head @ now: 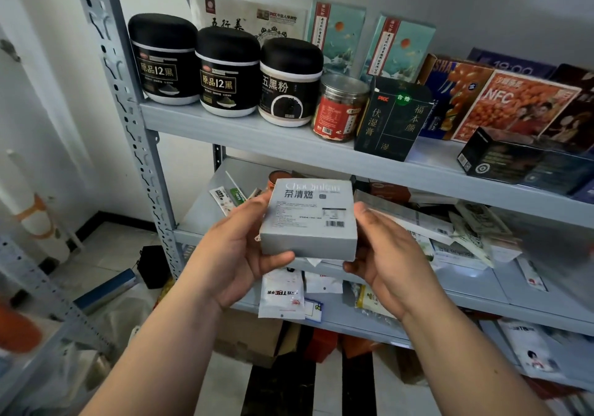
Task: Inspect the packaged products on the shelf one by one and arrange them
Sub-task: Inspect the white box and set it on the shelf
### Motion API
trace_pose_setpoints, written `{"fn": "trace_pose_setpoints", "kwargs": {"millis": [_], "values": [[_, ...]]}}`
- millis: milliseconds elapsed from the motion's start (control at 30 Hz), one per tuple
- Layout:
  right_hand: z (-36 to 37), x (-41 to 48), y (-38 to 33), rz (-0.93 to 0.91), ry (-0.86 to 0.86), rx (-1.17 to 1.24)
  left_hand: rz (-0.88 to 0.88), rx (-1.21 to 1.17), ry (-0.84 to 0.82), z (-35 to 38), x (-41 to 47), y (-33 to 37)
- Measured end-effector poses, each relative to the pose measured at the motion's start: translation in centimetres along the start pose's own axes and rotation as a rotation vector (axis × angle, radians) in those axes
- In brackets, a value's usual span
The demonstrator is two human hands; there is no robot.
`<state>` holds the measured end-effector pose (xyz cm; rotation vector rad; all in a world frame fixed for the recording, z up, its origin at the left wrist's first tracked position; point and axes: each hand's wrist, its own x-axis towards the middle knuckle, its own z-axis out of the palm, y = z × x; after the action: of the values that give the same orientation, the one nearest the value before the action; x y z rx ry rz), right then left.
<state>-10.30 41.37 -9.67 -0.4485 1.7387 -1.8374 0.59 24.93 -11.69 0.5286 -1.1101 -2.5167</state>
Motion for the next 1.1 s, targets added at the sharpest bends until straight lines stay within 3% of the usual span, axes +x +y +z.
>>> {"fn": "trace_pose_setpoints", "kwargs": {"millis": [200, 500, 833, 1100], "values": [[0.5, 0.0, 0.2, -0.133, -0.072, 0.119, -0.036, -0.026, 0.058, -0.1, 0.9, -1.5], [0.3, 0.4, 0.1, -0.224, -0.118, 0.024, -0.096, -0.037, -0.008, 0.3, 1.1, -2.3], [-0.8, 1.1, 0.3, -0.243, -0.045, -0.058, 0.057, -0.034, 0.027, 0.2, 1.1, -1.4], [-1.6, 1.7, 0.8, -0.287, -0.047, -0.114, 0.215, 0.018, -0.04, 0.1, 1.6, -1.4]]}}
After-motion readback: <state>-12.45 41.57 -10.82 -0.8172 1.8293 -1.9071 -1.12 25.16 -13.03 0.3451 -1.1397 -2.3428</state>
